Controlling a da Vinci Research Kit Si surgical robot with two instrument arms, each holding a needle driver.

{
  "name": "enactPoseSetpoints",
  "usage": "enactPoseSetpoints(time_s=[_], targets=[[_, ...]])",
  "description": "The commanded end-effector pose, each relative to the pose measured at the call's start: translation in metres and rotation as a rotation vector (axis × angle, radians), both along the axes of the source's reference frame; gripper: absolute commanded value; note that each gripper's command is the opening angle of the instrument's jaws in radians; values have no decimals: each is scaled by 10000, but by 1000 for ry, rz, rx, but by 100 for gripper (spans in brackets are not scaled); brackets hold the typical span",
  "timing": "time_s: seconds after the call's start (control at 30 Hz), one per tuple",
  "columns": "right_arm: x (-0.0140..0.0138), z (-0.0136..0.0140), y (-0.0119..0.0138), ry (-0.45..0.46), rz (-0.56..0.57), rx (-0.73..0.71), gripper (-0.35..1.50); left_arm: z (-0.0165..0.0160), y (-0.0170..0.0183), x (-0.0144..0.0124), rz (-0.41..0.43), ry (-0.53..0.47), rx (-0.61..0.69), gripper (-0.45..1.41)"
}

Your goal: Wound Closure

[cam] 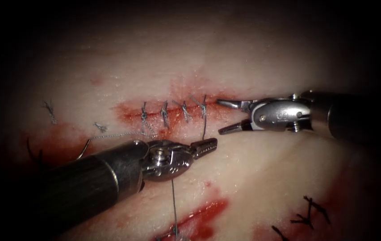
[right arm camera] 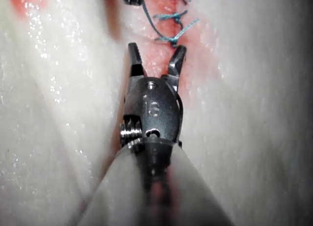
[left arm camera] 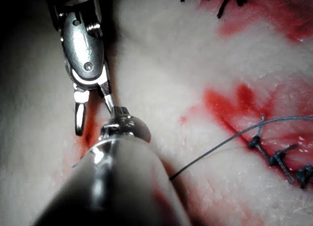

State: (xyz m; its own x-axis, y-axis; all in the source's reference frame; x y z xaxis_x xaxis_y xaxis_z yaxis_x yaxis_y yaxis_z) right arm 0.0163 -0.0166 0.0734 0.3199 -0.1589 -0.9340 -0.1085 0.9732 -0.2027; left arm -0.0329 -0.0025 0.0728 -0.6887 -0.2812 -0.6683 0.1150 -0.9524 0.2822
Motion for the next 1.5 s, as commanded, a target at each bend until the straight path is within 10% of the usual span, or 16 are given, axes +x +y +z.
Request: enactPoseSetpoints(time_s=[0.03,1.17,1.27,1.37,1.5], targets=[[16,3,2,6,-1,-24,145,3,7,-5,-2,-3,-3,-45],[88,1,-3,16,7,-67,130,-6,1,-16,-58,-11,40,-45],[88,4,-5,13,6,-70,79,-6,0,-16,-58,-11,40,-45],[87,8,-7,-15,-29,-65,-35,-8,-1,-17,-59,-11,40,-45],[86,18,-9,-39,-30,-76,-35,-10,-2,-18,-59,-10,40,-45]])
